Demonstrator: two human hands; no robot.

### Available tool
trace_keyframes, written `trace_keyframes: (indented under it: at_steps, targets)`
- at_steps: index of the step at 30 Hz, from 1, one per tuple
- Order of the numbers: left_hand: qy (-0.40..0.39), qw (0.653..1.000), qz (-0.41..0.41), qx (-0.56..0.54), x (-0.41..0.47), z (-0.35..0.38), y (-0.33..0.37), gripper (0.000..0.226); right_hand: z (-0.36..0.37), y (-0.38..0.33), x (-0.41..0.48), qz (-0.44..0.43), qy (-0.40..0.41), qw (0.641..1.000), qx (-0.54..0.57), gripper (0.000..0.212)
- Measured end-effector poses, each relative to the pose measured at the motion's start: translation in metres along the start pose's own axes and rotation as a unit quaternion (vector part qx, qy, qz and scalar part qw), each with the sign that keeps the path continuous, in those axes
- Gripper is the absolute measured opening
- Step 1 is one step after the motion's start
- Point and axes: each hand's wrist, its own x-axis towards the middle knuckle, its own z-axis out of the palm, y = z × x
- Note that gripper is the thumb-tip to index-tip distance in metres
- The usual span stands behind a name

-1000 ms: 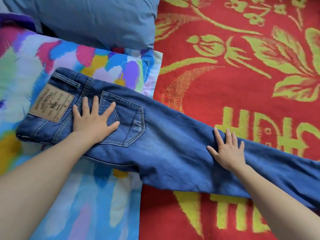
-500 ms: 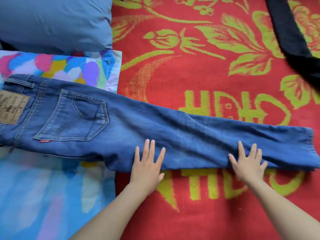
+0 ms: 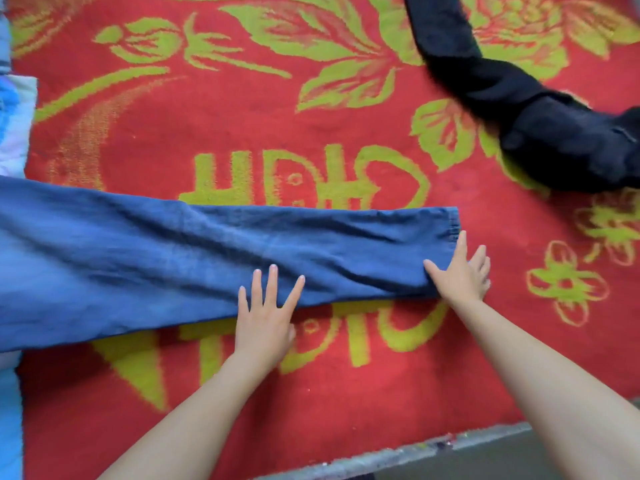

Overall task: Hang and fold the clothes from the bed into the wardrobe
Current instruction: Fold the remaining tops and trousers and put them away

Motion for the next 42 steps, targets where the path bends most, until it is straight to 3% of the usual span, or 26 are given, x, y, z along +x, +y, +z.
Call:
trace_keyframes:
  at_steps: [3,5,8,15,17,19,22,26,28,30,31,33,38,42]
  targets:
    - [-0.045,0.998,-0.043,-0.013,0.017,-0.002,0.039,0.092,-0.011,0.013,0.03,0.04,-0.079,0.988,0.124,0.091]
    - [-0.106,0.992,-0.068,-0.018,0.027,-0.002,0.047,0.081,-0.008,0.017,0.037,0.048,-0.092,0.983,0.153,0.079]
    - [-0.139,0.987,-0.076,-0.005,0.035,-0.006,0.047,0.08,-0.001,0.019,0.045,0.06,-0.083,0.972,0.211,0.058]
    - [-0.159,0.983,-0.096,0.003,0.034,-0.009,0.05,0.082,-0.018,0.035,0.061,0.054,-0.158,0.921,0.353,0.018]
    - [-0.141,0.985,-0.091,0.03,0.03,-0.013,0.049,0.084,-0.03,0.036,0.062,0.017,-0.145,0.921,0.36,0.006]
    - [-0.096,0.99,-0.079,0.073,0.026,-0.02,0.054,0.089,-0.048,0.037,0.065,-0.015,-0.12,0.923,0.366,0.012]
    - [-0.009,0.993,-0.065,0.094,0.029,-0.034,0.068,0.118,-0.085,0.05,0.082,-0.03,-0.082,0.918,0.387,0.019]
    - [0.005,0.994,-0.021,0.104,0.035,-0.031,0.078,0.115,-0.153,0.106,0.122,0.048,0.026,0.913,0.404,0.022]
    - [-0.005,0.996,-0.01,0.091,0.036,-0.024,0.085,0.114,-0.175,0.16,0.143,0.095,0.102,0.926,0.351,0.025]
    - [-0.033,0.996,-0.004,0.085,0.034,-0.015,0.09,0.113,-0.172,0.214,0.17,0.128,0.146,0.953,0.231,0.053]
    - [-0.043,0.996,0.001,0.082,0.031,-0.009,0.091,0.11,-0.166,0.217,0.163,0.137,0.16,0.961,0.181,0.067]
    - [-0.051,0.996,0.009,0.078,0.023,0.001,0.093,0.107,-0.149,0.184,0.118,0.129,0.165,0.973,0.092,0.071]
    - [-0.047,0.995,0.011,0.091,0.006,0.004,0.073,0.096,-0.069,0.101,0.049,-0.037,0.07,0.997,0.023,0.061]
    - [-0.038,0.994,-0.034,0.092,-0.007,0.007,0.027,0.091,-0.012,0.044,-0.009,-0.145,-0.013,0.989,-0.04,0.062]
